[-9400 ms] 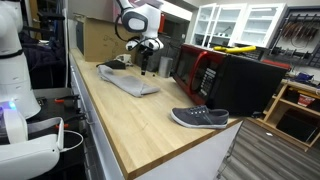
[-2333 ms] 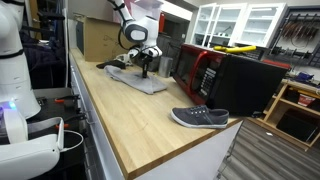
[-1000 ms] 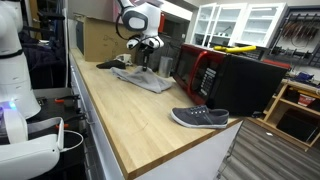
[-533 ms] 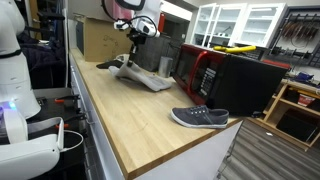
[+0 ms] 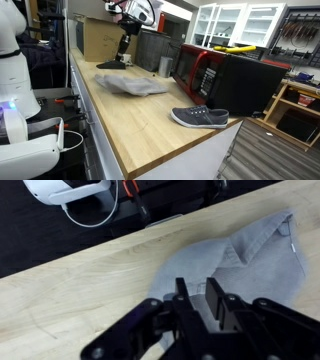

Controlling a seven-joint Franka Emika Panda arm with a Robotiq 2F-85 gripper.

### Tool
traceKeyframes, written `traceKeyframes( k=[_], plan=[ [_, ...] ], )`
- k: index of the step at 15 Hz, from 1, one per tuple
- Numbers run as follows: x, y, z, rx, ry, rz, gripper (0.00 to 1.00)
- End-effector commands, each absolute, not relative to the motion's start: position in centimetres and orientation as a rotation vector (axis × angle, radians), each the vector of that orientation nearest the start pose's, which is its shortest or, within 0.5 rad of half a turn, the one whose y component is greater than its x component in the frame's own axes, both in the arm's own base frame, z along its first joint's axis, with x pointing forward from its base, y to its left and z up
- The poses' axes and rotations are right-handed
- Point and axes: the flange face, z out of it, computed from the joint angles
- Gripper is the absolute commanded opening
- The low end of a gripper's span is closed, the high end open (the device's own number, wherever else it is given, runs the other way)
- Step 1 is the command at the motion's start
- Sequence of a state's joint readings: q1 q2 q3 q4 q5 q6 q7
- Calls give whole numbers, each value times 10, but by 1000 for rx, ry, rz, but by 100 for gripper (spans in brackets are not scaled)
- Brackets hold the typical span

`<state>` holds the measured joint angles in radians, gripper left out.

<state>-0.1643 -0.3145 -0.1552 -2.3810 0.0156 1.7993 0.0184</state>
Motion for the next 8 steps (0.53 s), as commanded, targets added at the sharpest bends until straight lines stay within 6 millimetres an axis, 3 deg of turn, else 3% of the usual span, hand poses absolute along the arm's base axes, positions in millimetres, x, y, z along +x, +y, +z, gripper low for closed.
traceKeyframes(
  k=[1, 6, 8],
  plan=[
    [381, -127, 437, -2993, 368, 431, 58],
    [396, -114, 442, -2938, 423, 308, 95],
    [409, -102, 438, -2876, 481, 214, 100]
  ],
)
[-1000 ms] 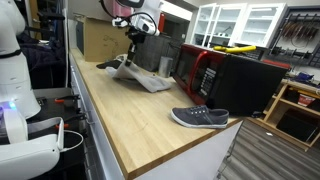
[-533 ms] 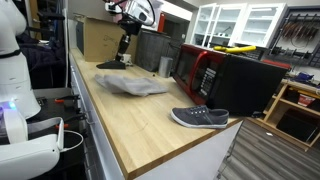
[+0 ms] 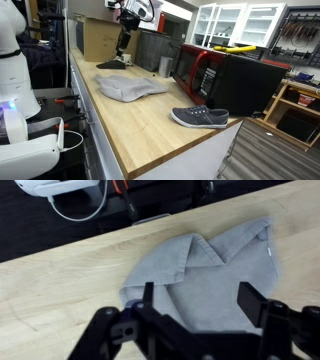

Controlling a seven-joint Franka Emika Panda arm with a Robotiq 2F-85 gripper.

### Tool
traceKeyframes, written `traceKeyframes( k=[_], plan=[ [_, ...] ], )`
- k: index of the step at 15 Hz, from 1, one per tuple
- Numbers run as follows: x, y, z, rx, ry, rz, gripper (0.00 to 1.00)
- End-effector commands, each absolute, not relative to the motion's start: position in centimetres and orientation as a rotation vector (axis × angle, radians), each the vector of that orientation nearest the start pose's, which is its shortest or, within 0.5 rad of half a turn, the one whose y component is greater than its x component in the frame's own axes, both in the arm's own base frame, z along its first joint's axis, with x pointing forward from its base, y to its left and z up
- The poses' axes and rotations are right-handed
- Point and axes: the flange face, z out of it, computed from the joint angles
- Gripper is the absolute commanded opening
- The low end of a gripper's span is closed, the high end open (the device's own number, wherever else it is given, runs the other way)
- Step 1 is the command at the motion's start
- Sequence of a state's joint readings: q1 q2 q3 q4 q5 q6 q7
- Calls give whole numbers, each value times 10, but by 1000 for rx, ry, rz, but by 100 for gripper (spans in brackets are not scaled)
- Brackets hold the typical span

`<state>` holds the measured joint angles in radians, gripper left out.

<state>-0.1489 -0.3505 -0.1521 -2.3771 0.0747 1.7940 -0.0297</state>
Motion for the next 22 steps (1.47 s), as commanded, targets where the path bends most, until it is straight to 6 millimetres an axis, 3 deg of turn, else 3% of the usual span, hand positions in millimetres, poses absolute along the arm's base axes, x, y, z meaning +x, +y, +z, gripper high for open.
traceKeyframes(
  k=[1, 6, 12, 15, 19, 20, 21, 22],
  plan=[
    [416, -96, 437, -2845, 501, 172, 100],
    [448, -46, 408, -2764, 567, -16, 100],
    [457, 10, 341, -2848, 655, -59, 100],
    [450, 24, 312, -2864, 685, -32, 100],
    [441, 25, 283, -2876, 735, 29, 100],
    [439, 23, 278, -2880, 736, 42, 98],
    [437, 22, 273, -2882, 738, 56, 74],
    [436, 22, 269, -2882, 740, 64, 73]
  ],
)
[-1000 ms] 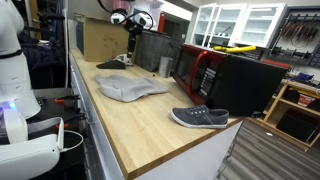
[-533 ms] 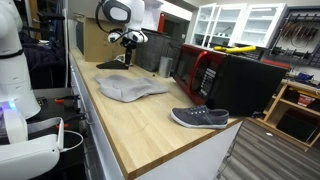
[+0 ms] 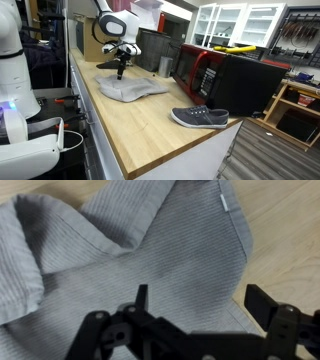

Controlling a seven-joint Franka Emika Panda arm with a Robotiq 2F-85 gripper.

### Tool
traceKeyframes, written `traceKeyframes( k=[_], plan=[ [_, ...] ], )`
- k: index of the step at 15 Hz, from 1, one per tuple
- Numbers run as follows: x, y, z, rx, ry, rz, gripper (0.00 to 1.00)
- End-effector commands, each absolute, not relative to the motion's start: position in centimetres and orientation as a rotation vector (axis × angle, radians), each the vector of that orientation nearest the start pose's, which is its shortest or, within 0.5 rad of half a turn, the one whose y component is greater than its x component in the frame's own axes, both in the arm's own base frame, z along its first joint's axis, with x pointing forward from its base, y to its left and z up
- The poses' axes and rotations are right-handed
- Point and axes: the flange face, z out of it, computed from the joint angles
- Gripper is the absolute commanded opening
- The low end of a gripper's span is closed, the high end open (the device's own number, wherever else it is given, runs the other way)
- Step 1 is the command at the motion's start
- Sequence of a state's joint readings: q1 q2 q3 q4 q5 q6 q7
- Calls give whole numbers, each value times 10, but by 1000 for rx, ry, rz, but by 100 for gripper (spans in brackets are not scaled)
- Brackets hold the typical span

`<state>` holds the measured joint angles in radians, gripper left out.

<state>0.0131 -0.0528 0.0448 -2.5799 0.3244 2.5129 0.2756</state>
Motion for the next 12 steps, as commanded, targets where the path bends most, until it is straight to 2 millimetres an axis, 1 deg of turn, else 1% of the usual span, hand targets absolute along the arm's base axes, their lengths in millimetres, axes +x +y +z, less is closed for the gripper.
traceKeyframes(
  k=[1, 2, 3, 5, 6, 10, 12],
  plan=[
    [435, 22, 267, -2882, 732, 72, 68],
    [435, 24, 264, -2881, 730, 80, 61],
    [435, 25, 262, -2883, 722, 86, 52],
    [437, 27, 258, -2890, 705, 90, 38],
    [438, 28, 255, -2892, 701, 92, 29],
    [440, 34, 249, -2902, 674, 85, 0],
    [440, 39, 248, -2907, 655, 83, 0]
  ],
)
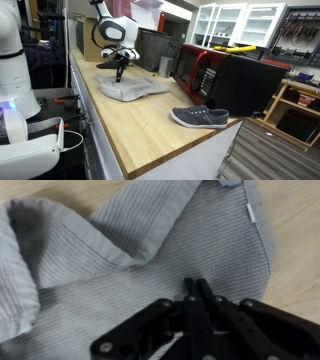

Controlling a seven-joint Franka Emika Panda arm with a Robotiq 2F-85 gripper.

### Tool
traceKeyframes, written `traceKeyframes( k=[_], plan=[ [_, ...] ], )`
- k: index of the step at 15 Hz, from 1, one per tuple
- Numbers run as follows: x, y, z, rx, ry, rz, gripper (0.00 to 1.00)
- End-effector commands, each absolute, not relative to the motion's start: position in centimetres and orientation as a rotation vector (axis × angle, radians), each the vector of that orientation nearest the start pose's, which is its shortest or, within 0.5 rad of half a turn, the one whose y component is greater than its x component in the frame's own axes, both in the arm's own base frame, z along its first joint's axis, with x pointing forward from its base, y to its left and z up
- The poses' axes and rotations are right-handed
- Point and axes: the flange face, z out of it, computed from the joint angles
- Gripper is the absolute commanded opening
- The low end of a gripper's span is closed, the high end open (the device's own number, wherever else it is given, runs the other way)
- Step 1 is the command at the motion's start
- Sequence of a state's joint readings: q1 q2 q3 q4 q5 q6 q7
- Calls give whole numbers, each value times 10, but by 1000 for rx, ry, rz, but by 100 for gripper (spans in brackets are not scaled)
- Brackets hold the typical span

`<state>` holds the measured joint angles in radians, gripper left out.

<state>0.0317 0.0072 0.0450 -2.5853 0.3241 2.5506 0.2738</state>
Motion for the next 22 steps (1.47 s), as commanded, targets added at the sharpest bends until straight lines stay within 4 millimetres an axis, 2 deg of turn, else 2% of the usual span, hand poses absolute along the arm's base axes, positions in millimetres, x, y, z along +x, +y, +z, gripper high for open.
traceKeyframes(
  k=[1, 5, 8, 18, 21, 22],
  plan=[
    [440, 41, 247, -2909, 646, 81, 0],
    [441, 55, 245, -2915, 600, 72, 0],
    [441, 74, 243, -2915, 548, 67, 0],
    [456, 161, 238, -2859, 359, 42, 0],
    [462, 173, 245, -2834, 325, 26, 0],
    [462, 172, 250, -2828, 312, 27, 26]
  ],
)
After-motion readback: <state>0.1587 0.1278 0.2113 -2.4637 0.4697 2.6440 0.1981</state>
